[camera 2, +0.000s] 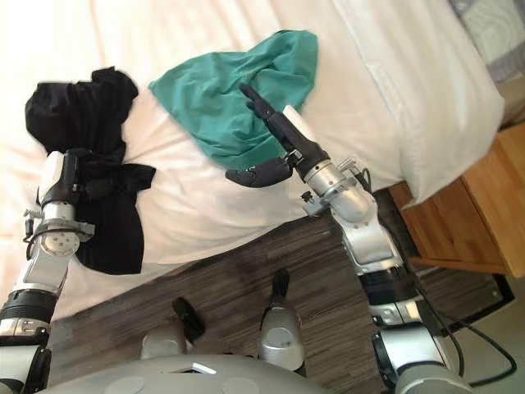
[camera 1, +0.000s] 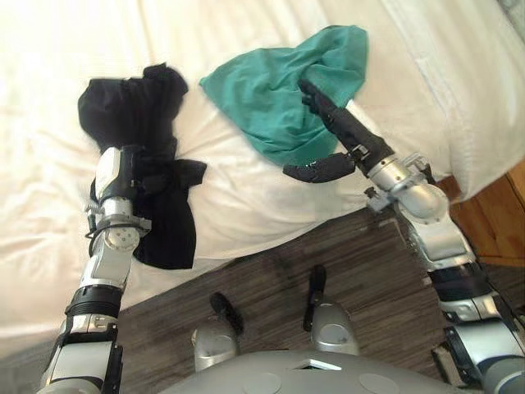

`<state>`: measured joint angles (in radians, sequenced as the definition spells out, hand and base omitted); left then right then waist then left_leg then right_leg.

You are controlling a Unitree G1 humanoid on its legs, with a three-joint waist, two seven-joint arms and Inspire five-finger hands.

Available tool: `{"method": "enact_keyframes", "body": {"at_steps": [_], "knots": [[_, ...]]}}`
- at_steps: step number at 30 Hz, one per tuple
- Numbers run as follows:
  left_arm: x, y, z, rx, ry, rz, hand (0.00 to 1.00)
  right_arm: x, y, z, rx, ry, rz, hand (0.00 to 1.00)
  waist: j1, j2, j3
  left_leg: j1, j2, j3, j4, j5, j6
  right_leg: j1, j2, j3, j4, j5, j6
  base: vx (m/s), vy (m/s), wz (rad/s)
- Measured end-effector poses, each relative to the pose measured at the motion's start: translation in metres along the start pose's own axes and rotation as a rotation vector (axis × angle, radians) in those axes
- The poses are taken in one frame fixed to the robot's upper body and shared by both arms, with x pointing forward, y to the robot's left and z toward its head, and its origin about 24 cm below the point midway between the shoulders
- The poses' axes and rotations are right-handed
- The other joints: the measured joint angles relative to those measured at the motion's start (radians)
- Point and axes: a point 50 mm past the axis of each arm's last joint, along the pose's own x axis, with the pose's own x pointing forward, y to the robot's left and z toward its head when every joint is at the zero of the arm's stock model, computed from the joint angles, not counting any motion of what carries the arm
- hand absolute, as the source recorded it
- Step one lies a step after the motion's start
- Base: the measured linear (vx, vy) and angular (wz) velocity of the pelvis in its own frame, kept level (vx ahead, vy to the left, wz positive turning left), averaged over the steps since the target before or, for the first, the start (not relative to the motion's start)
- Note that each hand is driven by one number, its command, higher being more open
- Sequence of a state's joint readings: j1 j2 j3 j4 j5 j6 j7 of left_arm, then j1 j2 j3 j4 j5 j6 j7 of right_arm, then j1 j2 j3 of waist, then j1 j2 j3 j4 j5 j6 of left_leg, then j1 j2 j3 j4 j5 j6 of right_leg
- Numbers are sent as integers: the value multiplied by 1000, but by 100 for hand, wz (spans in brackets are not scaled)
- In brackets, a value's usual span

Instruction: Tidy up the quilt and then pick up the clothes from the bed and put them into the laundry hamper

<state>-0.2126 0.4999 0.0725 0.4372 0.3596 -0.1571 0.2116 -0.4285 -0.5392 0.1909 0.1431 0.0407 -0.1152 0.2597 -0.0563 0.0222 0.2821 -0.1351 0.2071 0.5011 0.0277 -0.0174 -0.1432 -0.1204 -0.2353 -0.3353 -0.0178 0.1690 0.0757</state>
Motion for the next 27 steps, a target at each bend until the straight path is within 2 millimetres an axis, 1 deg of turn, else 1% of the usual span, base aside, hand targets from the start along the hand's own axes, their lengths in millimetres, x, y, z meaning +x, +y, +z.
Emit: {"method": "enact_keyframes", "body": {"at_steps": [1,2,3,4,5,6,7,8,9,10,11,12,13,14,15,16,17,18,20,22,23,24,25,26,27], "knots": [[2,-1,13,-8,-67,-29,0,5,-10,-10,-25,71,-44,100,31,25,17,-5,-14,-5,-68,96,46,4,14,-19,5,-20,27,17,118,25],[7,1,26,-17,-122,-42,0,8,-16,-16,-38,114,-83,100,34,9,28,-28,-40,-46,-67,109,54,-1,-10,-49,9,-26,34,64,96,37],[7,3,33,-24,-159,-49,0,11,-22,-18,-66,141,-103,100,37,12,35,-38,-42,-61,-68,109,55,-5,-13,-63,13,-26,34,120,62,68],[8,5,44,-33,-218,-64,0,16,-36,-16,-116,153,-158,0,45,14,57,-49,-44,-85,-65,109,55,-3,-16,-87,24,-26,34,130,7,53],[10,6,51,-61,-245,-92,0,20,-54,-13,-192,180,-222,0,53,21,69,-58,-39,-111,-51,109,55,-4,-16,-107,50,-27,33,113,1,49],[11,6,52,-66,-252,-110,0,22,-65,-12,-243,199,-253,0,53,30,75,-65,-34,-125,-41,109,55,-8,-18,-114,75,-30,33,76,-12,37],[13,7,55,-74,-268,-142,0,22,-90,-9,-328,242,-300,0,66,68,95,-70,-11,-160,-26,109,55,-47,-14,-121,143,-75,44,25,-56,27],[15,13,57,-79,-283,-161,0,21,-108,-6,-376,281,-309,0,88,80,103,-86,7,-187,-13,109,55,-54,29,-101,57,-108,49,-14,-98,32],[15,17,57,-75,-293,-164,0,21,-114,-5,-385,290,-321,0,96,73,101,-104,-1,-198,-2,109,55,-47,45,-94,-11,-89,44,-74,-184,56],[16,21,58,-80,-306,-163,0,16,-125,-2,-388,298,-346,0,100,53,99,-126,-23,-213,13,106,51,-33,47,-133,-58,-53,45,-33,-195,51],[14,25,55,-117,-303,-155,0,15,-137,8,-376,278,-370,0,120,83,119,-137,-12,-220,21,105,44,-33,64,-137,-61,-56,49,-15,-159,47],[12,26,52,-119,-300,-164,0,13,-141,9,-345,269,-384,0,120,105,130,-135,-5,-225,15,115,45,-26,72,-142,-61,-56,48,13,-68,20],[9,26,49,-118,-290,-178,0,10,-140,6,-305,264,-389,0,120,111,132,-128,-3,-229,6,130,47,-19,76,-149,-61,-58,47,-21,-26,20],[2,22,46,-126,-282,-189,0,5,-137,-1,-267,266,-389,0,119,111,131,-111,-3,-235,-1,139,47,-2,77,-153,-61,-59,46,-9,-9,13],[-5,17,44,-139,-274,-206,0,0,-132,-10,-222,272,-393,0,120,109,128,-96,-4,-236,-3,139,47,14,77,-154,-61,-59,46,0,15,13],[-17,9,43,-156,-264,-237,0,-11,-122,-25,-143,272,-424,0,121,98,113,-87,-7,-236,-7,138,47,22,74,-155,-55,-64,45,15,39,13],[-28,2,42,-170,-250,-266,0,-20,-110,-37,-74,266,-455,0,124,86,100,-77,-11,-237,-18,138,46,20,67,-156,-33,-83,46,40,73,26],[-45,-13,39,-212,-205,-322,0,-38,-87,-55,64,254,-519,0,124,68,68,-63,-20,-237,-43,133,39,22,57,-159,-8,-118,54,48,67,28],[-56,-25,36,-253,-157,-363,0,-54,-67,-70,173,269,-550,0,119,55,37,-45,-25,-241,-70,131,38,35,54,-175,1,-128,57,66,51,35],[-74,-48,34,-341,-70,-435,0,-86,-17,-91,353,318,-552,0,93,36,-5,18,-36,-268,-110,129,35,111,55,-205,2,-140,55,119,52,67],[-84,-64,34,-379,-18,-493,0,-107,20,-98,464,351,-546,0,83,19,-46,33,-45,-292,-110,127,36,141,46,-185,31,-156,48,147,80,99],[-95,-83,38,-423,27,-554,0,-130,56,-98,582,375,-548,0,70,17,-70,59,-47,-294,-109,124,41,142,33,-108,138,-182,32,134,79,103],[-100,-93,42,-459,40,-586,0,-140,74,-95,644,385,-550,0,54,17,-74,72,-47,-303,-104,119,49,137,27,-59,213,-194,32,105,74,142],[-112,-109,49,-500,54,-656,0,-157,111,-86,782,404,-531,0,10,7,-98,84,-49,-367,-102,107,63,120,39,63,320,-287,9,71,16,150],[-118,-117,51,-529,67,-691,0,-164,128,-80,848,410,-515,0,-14,-5,-117,82,-56,-406,-105,104,61,124,60,125,331,-333,8,88,-90,198]]}}
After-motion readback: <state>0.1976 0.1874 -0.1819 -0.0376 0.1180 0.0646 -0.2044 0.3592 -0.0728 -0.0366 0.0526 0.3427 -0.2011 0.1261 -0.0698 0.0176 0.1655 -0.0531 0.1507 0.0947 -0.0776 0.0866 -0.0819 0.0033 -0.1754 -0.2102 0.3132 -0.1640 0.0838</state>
